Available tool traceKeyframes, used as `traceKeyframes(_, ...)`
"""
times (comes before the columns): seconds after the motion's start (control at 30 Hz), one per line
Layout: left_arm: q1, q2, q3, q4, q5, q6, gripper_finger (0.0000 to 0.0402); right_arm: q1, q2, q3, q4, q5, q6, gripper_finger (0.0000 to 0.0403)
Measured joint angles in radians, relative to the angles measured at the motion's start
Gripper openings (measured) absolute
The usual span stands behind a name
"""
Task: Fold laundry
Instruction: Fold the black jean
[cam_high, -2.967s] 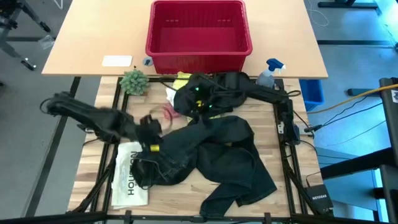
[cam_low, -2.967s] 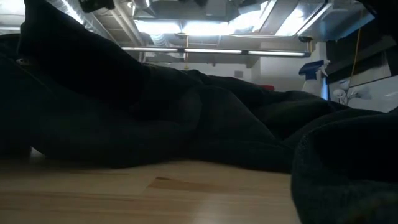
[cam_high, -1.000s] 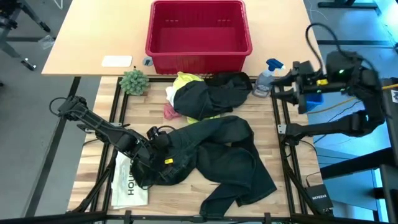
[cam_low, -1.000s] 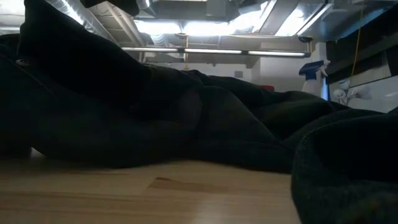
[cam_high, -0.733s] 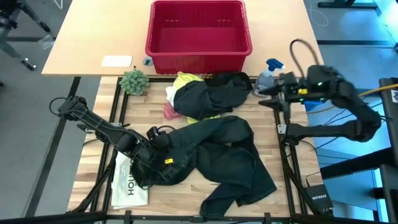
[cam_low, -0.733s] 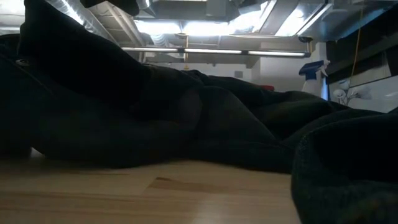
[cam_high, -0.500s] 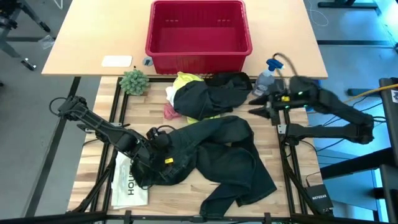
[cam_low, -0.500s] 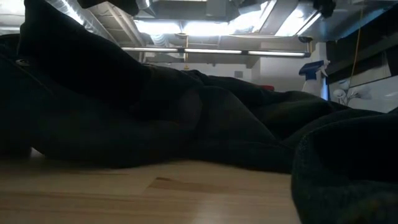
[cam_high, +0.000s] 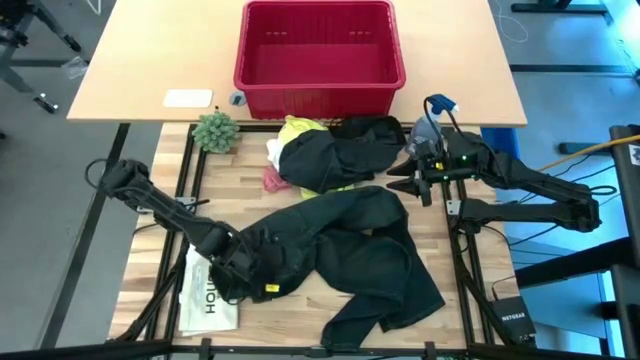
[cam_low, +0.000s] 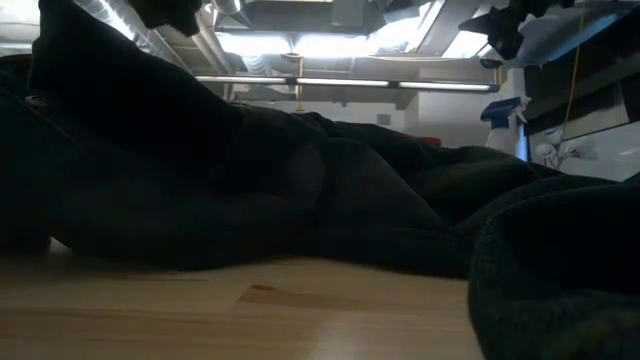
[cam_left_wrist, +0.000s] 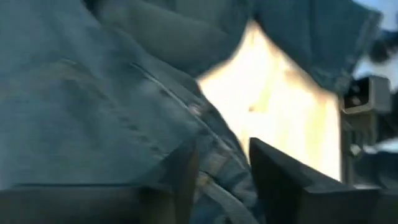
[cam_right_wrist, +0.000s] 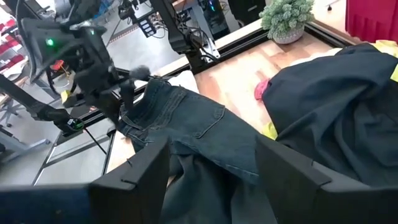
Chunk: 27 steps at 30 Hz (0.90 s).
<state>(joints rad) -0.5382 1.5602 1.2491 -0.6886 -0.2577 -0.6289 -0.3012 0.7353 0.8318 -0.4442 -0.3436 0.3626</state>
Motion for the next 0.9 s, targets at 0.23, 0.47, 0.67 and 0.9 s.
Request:
traceKeyframes(0.23, 0.003, 0.07, 0.0, 0.052, 0.115, -0.061, 0.0228, 0.0, -0.002, 0.0, -0.002, 0.0, 0.0, 0.0222)
traceKeyframes(0.47, -0.003, 0.11, 0.001, -0.09, 0.118, -0.132, 0.0226, 0.0, -0.001, 0.0, -0.007, -0.001, -0.004, 0.0222)
traceKeyframes(0.67, 0.002, 0.117, 0.011, -0.199, 0.119, -0.305, 0.0162, 0.0, -0.001, 0.0, -0.009, -0.008, -0.007, 0.0222)
traceKeyframes(0.9, 0.02, 0.054, 0.104, -0.25, 0.068, -0.297, 0.0018, 0.0, -0.001, 0.0, -0.009, -0.008, -0.019, 0.0222)
